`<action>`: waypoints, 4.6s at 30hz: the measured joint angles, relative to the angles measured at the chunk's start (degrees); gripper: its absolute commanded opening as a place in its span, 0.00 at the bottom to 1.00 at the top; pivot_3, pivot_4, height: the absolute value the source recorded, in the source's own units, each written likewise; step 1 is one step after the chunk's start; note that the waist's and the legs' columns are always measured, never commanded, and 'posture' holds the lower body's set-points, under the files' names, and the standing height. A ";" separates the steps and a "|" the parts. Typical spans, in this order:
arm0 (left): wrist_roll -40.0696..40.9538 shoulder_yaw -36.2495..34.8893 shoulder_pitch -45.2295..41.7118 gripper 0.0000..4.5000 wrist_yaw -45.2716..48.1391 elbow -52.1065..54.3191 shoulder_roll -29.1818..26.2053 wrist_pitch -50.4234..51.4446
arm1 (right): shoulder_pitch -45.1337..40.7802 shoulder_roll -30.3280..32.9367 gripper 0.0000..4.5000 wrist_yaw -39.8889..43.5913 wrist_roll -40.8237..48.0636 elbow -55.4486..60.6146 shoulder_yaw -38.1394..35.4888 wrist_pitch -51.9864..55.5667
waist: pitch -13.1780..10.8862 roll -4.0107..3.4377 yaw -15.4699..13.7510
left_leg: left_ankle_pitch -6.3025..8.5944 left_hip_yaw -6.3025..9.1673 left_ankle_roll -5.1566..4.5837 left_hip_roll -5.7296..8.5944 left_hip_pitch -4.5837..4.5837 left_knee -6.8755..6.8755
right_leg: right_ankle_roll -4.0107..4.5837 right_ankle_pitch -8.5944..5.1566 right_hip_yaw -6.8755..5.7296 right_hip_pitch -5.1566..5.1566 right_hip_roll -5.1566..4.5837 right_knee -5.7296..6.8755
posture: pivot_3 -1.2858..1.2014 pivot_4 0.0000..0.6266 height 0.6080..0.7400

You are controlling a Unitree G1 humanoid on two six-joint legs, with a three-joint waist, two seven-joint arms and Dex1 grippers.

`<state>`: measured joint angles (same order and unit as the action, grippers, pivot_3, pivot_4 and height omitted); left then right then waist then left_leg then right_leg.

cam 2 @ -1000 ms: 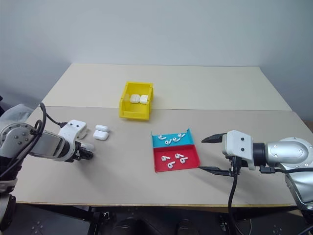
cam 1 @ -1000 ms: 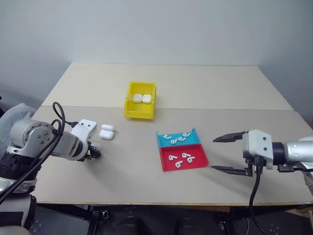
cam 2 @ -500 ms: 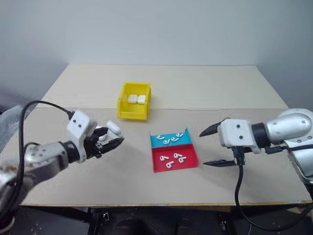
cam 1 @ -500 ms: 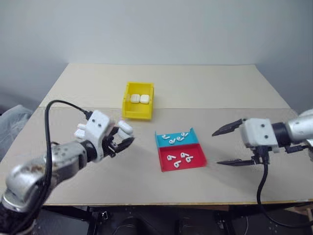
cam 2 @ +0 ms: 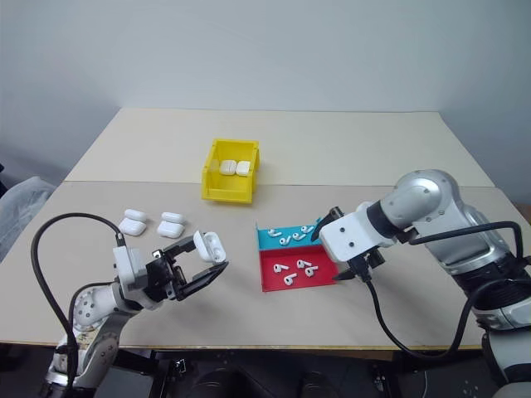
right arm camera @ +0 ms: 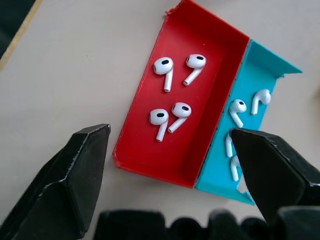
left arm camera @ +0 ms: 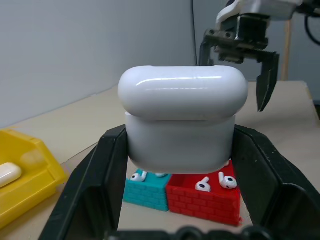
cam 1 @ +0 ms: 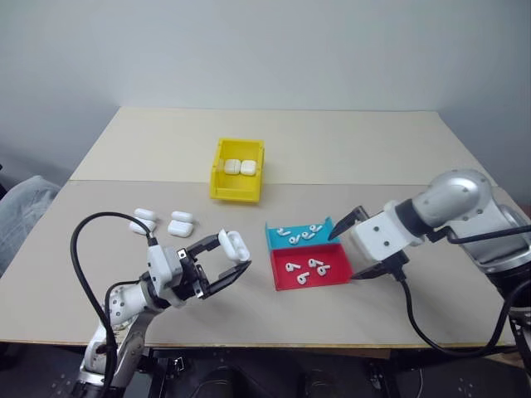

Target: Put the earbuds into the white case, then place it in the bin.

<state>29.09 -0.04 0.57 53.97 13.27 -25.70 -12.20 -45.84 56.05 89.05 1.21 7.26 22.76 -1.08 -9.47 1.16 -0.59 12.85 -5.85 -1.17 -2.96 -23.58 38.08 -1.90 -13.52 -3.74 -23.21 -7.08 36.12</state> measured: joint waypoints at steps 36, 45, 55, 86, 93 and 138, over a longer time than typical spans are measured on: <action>-6.29 0.19 4.48 0.62 -3.39 5.54 -1.21 0.06 | -4.76 -11.84 0.47 -0.32 -15.99 -13.61 10.32 -9.50 | 0.02 -0.03 0.29 | 0.04 0.02 -0.06 -0.04 0.02 0.00 | 0.00 0.00 -0.06 0.00 0.02 0.03 | 0.52 0.24 1.00; -6.52 0.19 4.59 0.62 -4.20 6.04 -1.35 0.88 | -4.78 -13.02 0.47 -0.28 -17.14 -15.89 10.72 -10.17 | 0.02 -0.03 0.43 | 0.04 0.02 -0.06 -0.04 0.03 0.00 | 0.00 0.00 -0.06 0.01 0.02 0.03 | 0.52 0.24 1.00; -6.65 0.17 6.06 0.62 -4.57 7.06 -1.99 1.17 | -5.34 -14.77 0.47 -0.21 -18.29 -18.79 12.18 -11.17 | 0.02 -0.04 0.73 | 0.04 0.03 -0.06 -0.04 0.03 -0.01 | 0.01 0.00 -0.06 0.00 0.02 0.03 | 0.52 0.24 1.00; -7.49 0.17 6.45 0.62 -5.40 7.24 -2.36 2.43 | -5.48 -14.79 0.27 -0.15 -19.38 -18.45 12.20 -11.23 | 0.02 -0.04 0.78 | 0.04 0.03 -0.06 -0.05 0.04 -0.02 | 0.01 0.00 -0.07 0.00 0.02 0.03 | 0.52 0.24 1.00; -6.28 0.21 5.99 0.62 -5.35 8.37 -2.50 3.78 | -3.71 -11.94 0.27 0.39 -14.87 -11.16 10.36 -7.32 | 0.02 -0.04 0.71 | 0.04 0.06 -0.06 -0.05 -0.01 -0.02 | 0.01 0.00 -0.07 -0.02 0.02 0.02 | 0.52 0.24 1.00; 12.53 4.81 -17.53 0.62 14.45 3.29 4.73 14.29 | 12.18 -33.12 0.27 -15.83 35.54 9.28 -21.96 4.81 | 0.02 -0.05 0.07 | 0.04 0.26 -0.07 -0.01 -0.02 -0.01 | 0.00 0.02 -0.12 0.08 0.08 0.01 | 0.52 0.24 1.00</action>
<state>41.63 4.77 -16.97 68.42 16.56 -20.97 2.09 -33.66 22.93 73.21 36.75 16.54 0.80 3.73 -9.44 1.11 -0.52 12.89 -5.59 -1.24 -2.97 -23.59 38.07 -1.90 -13.51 -3.87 -23.13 -7.00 36.13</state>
